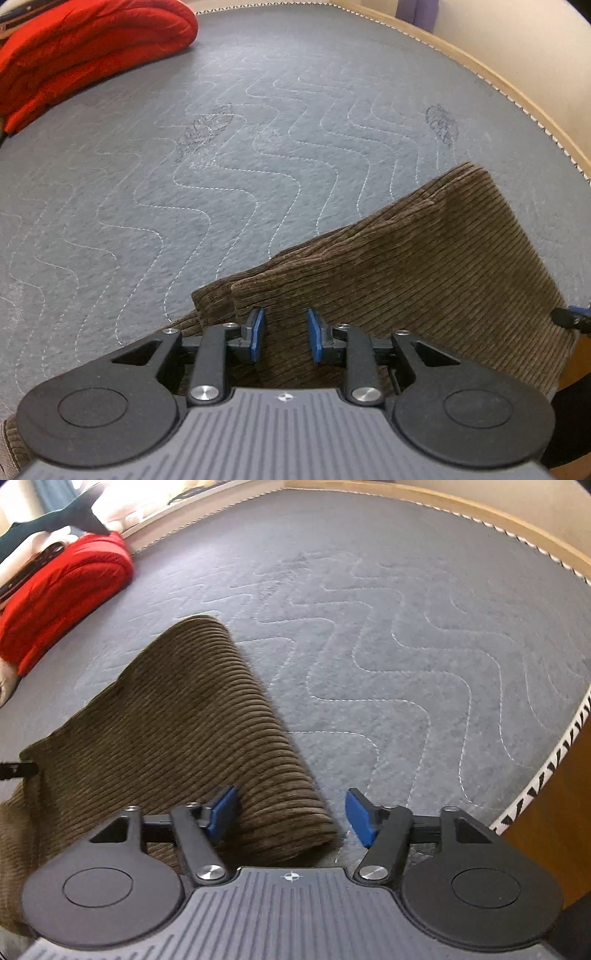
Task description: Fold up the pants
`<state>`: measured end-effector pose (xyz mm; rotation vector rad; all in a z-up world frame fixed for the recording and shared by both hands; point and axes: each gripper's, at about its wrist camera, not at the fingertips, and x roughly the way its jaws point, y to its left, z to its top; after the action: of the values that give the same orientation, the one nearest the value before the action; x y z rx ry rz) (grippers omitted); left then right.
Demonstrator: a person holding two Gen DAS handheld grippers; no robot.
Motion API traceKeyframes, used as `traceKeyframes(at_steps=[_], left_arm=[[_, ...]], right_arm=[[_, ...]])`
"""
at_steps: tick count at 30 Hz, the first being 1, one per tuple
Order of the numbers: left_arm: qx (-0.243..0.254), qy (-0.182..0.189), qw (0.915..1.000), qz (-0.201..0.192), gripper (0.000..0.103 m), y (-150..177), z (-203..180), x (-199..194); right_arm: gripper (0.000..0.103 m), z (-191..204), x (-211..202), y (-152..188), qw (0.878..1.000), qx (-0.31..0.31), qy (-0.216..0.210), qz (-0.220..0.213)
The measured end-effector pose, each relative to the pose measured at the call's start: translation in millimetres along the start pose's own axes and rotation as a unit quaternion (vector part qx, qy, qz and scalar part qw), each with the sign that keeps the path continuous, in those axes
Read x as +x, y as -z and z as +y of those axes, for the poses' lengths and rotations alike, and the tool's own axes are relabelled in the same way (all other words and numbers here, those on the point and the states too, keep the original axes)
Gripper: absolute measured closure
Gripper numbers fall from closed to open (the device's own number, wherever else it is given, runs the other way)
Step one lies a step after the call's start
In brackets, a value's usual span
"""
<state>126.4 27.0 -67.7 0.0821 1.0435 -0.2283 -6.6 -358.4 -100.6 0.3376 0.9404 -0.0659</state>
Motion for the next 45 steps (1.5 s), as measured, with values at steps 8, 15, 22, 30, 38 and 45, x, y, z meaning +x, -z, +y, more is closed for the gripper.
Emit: traceKeyframes(at_steps=[8, 15, 22, 30, 38, 45], left_arm=[[-0.020, 0.006, 0.9998, -0.008, 0.066, 0.2, 7.6, -10.1], [-0.023, 0.012, 0.9996, -0.012, 0.061, -0.9, 7.7, -15.7], [-0.021, 0.010, 0.9996, -0.016, 0.061, -1.1, 6.8, -20.5], [-0.085, 0.082, 0.9923, -0.036, 0.050, -2.7, 19.6, -47.0], [-0.131, 0.286, 0.9465, -0.072, 0.024, 2.0, 24.1, -93.4], [-0.136, 0.297, 0.9426, -0.070, 0.018, 8.2, 30.9, -104.8]], right_arm=[[0.038, -3.8, 12.5, -3.1, 0.999, 0.029, -0.021, 0.017], [0.042, -2.7, 13.2, -1.3, 0.999, 0.033, -0.024, 0.012], [0.063, 0.4, 6.5, -2.0, 0.999, 0.014, -0.029, -0.006], [0.076, 69.9, -57.4, -0.8, 0.982, -0.144, -0.033, -0.118], [0.077, 176.1, -116.1, 61.2, 0.911, -0.327, -0.107, -0.230], [0.078, 229.7, -118.4, 104.5, 0.861, -0.429, -0.151, -0.225]])
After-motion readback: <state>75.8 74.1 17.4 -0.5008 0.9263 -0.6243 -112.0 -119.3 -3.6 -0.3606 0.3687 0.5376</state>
